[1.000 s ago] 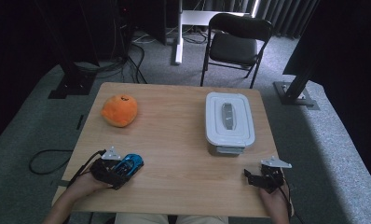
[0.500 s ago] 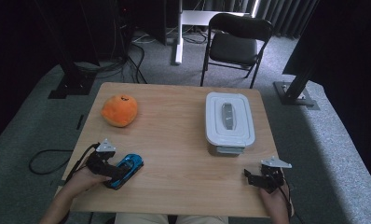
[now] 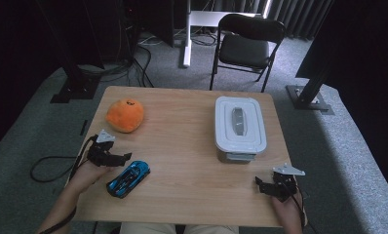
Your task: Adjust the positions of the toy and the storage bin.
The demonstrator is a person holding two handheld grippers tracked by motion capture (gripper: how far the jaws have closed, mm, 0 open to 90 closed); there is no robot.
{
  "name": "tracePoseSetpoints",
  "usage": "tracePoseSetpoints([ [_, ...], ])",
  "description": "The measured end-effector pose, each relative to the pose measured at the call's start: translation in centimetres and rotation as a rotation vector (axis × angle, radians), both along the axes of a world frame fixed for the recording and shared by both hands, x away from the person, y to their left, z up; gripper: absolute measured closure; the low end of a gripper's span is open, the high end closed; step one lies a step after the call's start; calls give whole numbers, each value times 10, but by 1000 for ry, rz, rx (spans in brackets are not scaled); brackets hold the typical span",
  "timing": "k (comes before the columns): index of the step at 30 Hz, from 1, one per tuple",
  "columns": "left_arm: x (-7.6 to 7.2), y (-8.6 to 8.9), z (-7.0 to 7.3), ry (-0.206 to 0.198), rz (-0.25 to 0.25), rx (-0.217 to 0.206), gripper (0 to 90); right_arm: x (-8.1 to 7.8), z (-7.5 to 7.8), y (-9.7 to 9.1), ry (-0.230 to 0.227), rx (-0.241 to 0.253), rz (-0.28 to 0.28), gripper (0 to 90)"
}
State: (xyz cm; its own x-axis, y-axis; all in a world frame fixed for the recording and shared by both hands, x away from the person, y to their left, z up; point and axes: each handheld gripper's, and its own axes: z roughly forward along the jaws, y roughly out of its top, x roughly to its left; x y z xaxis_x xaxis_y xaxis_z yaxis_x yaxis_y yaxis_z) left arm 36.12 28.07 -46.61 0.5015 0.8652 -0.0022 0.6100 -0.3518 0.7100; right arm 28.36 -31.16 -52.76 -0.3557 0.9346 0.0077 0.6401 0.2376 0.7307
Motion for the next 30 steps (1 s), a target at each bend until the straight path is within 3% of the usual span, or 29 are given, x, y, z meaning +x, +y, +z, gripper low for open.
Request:
tracePoseSetpoints([
  [4, 13, 5, 2, -9, 49, -5, 105, 0, 0, 0, 0, 0, 0, 168],
  [7, 22, 6, 4, -16, 56, -20, 106, 0, 0, 0, 0, 0, 0, 168],
  [11, 32, 6, 7, -26, 64, -9, 105, 0, 0, 0, 0, 0, 0, 168],
  [14, 45, 5, 12, -66, 78, 4, 106, 0, 0, 0, 0, 0, 0, 168],
  [18, 54, 3, 16, -74, 83, -2, 124, 0, 0, 0, 0, 0, 0, 168],
  [19, 63, 3, 20, -77, 102, 0, 124, 0, 0, 0, 0, 0, 0, 168],
  [25, 87, 5, 25, -82, 140, 53, 124, 0, 0, 0, -1, 0, 0, 169],
  [30, 106, 5, 26, -57, 150, 90, 124, 0, 0, 0, -1, 0, 0, 168],
])
